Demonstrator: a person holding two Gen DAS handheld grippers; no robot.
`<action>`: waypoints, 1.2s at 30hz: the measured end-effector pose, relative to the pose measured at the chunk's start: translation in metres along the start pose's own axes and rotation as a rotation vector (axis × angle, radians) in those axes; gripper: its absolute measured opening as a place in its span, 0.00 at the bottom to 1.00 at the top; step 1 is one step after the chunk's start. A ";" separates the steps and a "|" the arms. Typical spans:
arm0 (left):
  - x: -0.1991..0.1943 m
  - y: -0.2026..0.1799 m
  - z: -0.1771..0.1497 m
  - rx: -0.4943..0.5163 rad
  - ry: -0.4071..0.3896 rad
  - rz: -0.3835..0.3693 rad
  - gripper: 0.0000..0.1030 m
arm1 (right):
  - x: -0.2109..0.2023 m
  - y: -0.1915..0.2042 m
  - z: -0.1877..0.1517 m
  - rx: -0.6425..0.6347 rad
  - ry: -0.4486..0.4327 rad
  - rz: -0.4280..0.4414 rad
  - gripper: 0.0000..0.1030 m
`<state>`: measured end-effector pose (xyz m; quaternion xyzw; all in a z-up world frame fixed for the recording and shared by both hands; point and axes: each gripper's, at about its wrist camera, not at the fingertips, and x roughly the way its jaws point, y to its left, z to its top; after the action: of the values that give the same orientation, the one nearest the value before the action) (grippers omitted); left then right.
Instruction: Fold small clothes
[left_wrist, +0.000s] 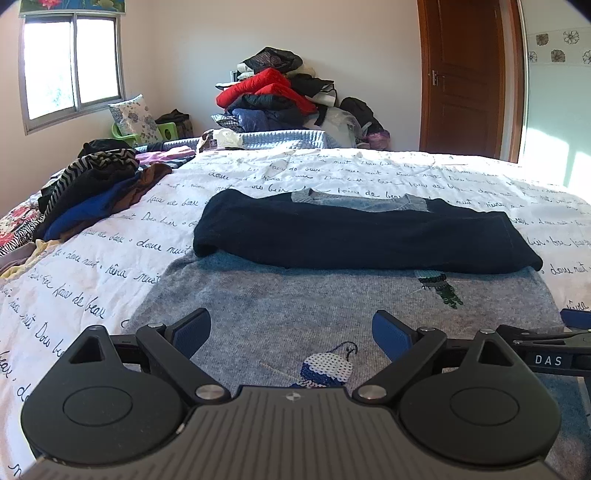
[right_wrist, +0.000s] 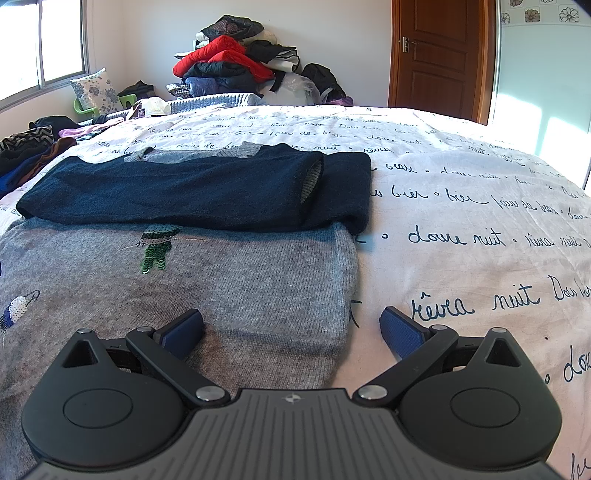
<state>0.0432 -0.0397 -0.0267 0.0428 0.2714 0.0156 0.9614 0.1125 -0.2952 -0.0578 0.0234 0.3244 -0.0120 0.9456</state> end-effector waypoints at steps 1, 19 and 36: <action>-0.001 -0.001 0.001 -0.001 -0.008 0.010 0.90 | 0.000 0.000 0.000 0.000 0.000 0.000 1.00; 0.000 -0.016 0.004 0.045 -0.005 0.002 0.90 | 0.000 0.000 0.000 0.000 0.000 0.000 1.00; -0.006 -0.007 0.010 0.039 -0.025 0.012 0.90 | 0.000 0.000 0.000 0.000 0.000 0.000 1.00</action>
<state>0.0432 -0.0481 -0.0159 0.0633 0.2592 0.0156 0.9636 0.1126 -0.2951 -0.0580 0.0231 0.3243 -0.0120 0.9456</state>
